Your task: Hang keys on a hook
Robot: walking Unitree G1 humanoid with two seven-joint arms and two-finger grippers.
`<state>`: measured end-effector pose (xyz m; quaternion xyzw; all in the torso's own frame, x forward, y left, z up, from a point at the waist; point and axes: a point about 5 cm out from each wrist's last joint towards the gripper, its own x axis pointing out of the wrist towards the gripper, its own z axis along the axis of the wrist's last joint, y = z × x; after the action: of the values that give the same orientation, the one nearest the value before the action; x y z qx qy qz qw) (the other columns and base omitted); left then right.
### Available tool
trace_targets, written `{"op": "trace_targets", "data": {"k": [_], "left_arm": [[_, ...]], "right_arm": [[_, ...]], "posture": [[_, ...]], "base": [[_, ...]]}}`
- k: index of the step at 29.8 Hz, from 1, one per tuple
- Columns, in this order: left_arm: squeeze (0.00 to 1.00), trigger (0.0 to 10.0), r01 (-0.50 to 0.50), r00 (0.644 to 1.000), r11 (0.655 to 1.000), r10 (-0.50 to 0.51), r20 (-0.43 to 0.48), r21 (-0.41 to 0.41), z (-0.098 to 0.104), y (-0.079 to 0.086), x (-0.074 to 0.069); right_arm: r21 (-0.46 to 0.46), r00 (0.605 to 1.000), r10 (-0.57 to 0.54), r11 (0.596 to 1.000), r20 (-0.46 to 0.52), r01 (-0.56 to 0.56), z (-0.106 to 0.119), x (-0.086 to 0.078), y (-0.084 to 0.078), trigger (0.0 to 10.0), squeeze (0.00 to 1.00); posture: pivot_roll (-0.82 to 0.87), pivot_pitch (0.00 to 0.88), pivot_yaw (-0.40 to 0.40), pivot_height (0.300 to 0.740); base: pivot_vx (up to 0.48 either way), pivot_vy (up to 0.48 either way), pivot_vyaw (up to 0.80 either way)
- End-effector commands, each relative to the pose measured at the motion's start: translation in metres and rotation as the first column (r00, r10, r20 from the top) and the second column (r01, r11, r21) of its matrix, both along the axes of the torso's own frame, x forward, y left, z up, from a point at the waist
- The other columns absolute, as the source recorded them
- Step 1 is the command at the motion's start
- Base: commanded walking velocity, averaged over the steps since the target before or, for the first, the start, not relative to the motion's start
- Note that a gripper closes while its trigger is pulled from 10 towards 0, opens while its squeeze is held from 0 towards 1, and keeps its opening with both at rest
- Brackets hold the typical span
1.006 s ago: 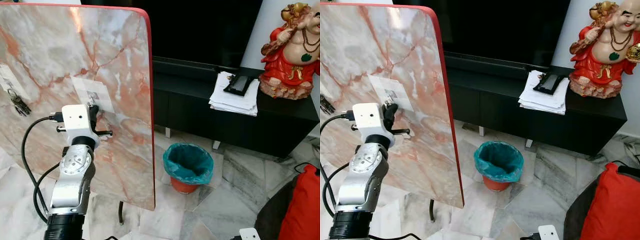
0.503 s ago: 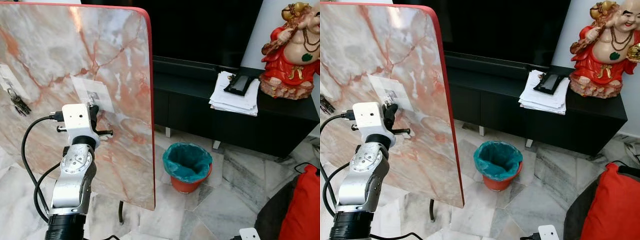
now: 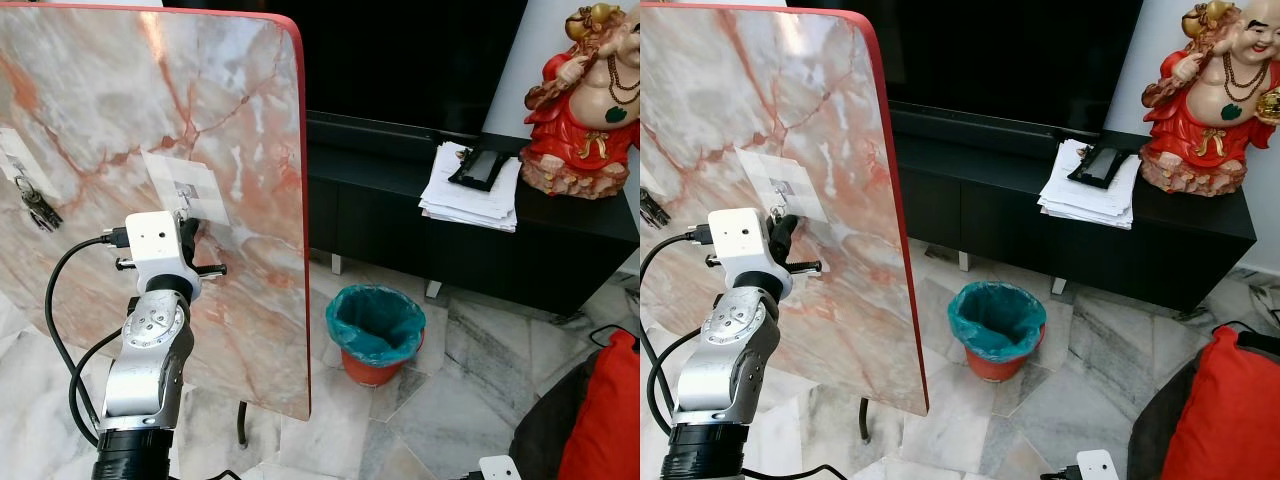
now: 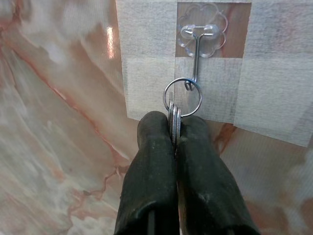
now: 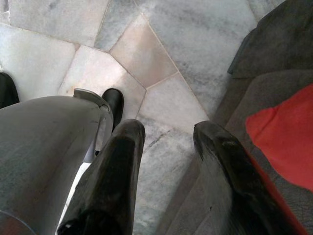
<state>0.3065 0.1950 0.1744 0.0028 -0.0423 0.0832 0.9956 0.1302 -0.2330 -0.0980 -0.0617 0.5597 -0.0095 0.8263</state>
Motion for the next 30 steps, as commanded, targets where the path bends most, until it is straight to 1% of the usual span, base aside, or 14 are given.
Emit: {"op": "trace_targets", "data": {"k": [1, 6, 10, 19, 24, 30], "left_arm": [[0.00, 10.0, -0.012, 1.000, 1.000, 0.012, 0.000, -0.008, 0.0027, 0.0019, 0.0005], [0.00, 10.0, -0.007, 1.000, 1.000, 0.007, -0.001, -0.017, 0.0031, 0.0005, 0.0011], [0.00, 10.0, -0.001, 1.000, 0.998, 0.000, -0.017, -0.058, 0.0012, -0.0013, 0.0020], [0.00, 10.0, 0.027, 0.999, 0.997, -0.026, 0.019, -0.066, 0.0097, -0.0064, 0.0056], [0.00, 10.0, 0.031, 0.999, 0.998, -0.030, 0.015, -0.061, 0.0099, -0.0067, 0.0056], [0.00, 10.0, 0.038, 0.999, 0.999, -0.038, -0.018, -0.022, 0.0051, -0.0067, 0.0058]], "right_arm": [[0.005, 1.000, -0.007, 1.000, 0.003, 0.007, 0.0004, 0.0010, -0.0001, 10.0, 0.00], [0.004, 1.000, -0.007, 1.000, 0.004, 0.007, 0.0004, 0.0011, -0.0001, 10.0, 0.00], [0.005, 1.000, -0.008, 1.000, 0.004, 0.008, 0.0004, 0.0012, -0.0001, 10.0, 0.00], [0.005, 1.000, -0.010, 1.000, 0.005, 0.010, 0.0004, 0.0012, -0.0001, 10.0, 0.00], [0.005, 1.000, -0.010, 1.000, 0.004, 0.010, 0.0004, 0.0010, -0.0002, 10.0, 0.00], [0.004, 1.000, -0.011, 1.000, 0.005, 0.011, 0.0004, 0.0010, -0.0004, 10.0, 0.00]], "posture": [[-0.08, 0.018, -0.005, 0.740], [-0.08, 0.016, -0.005, 0.740], [-0.08, 0.016, -0.005, 0.740], [-0.09, 0.017, -0.004, 0.740], [-0.08, 0.017, -0.005, 0.740], [-0.08, 0.016, -0.005, 0.740]], "base": [[0.000, 0.000, 0.00], [0.000, 0.000, 0.00], [0.000, 0.000, 0.00], [0.000, 0.000, 0.00], [0.000, 0.000, 0.00], [0.000, 0.000, 0.00]]}}
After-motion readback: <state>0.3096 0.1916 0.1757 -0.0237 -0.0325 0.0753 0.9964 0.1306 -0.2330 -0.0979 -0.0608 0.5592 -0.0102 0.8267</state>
